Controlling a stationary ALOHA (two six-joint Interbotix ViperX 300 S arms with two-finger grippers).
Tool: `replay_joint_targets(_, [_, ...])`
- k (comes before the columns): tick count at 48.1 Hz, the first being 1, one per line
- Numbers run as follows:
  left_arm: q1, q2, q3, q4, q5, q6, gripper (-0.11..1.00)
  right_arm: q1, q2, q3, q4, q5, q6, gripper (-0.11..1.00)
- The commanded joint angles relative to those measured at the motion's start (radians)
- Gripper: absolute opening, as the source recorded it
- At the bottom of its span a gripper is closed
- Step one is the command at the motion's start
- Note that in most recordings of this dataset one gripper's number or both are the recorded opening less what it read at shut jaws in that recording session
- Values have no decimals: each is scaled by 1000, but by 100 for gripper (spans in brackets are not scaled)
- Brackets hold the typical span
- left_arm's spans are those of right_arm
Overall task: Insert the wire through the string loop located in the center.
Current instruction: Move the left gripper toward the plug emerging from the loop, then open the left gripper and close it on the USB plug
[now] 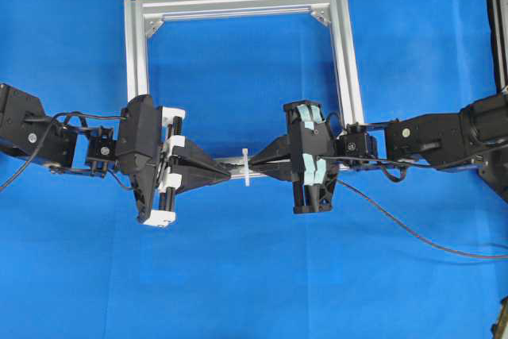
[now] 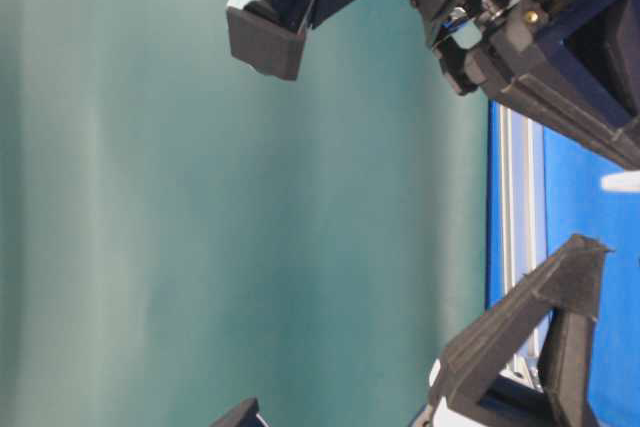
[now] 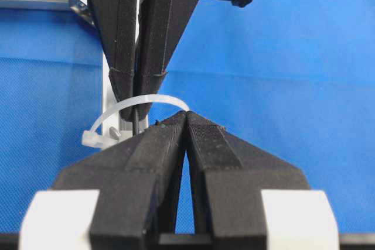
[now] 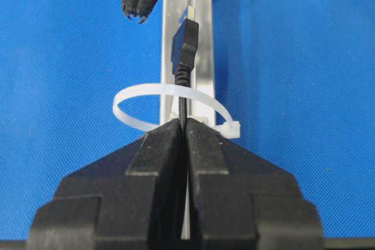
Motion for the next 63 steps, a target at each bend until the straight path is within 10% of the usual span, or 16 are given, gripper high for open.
replay_joint_targets(1, [-5,-28,-6,2,-3,-2,0,-2,-12,-14,0,-6,-2,-4])
replay_joint_targets(25, [-5,-28,-8,2,12,0,5,-2,-12,-14,0,-5,-2,-4])
replay_joint_targets(42, [-2,-26,-9,2,11,0,89,-2,-12,-14,0,-6,-2,-4])
replay_joint_targets(63, [18,20,-34,2,118,-2,87,-2,-12,-14,-2,-6,-2,-4])
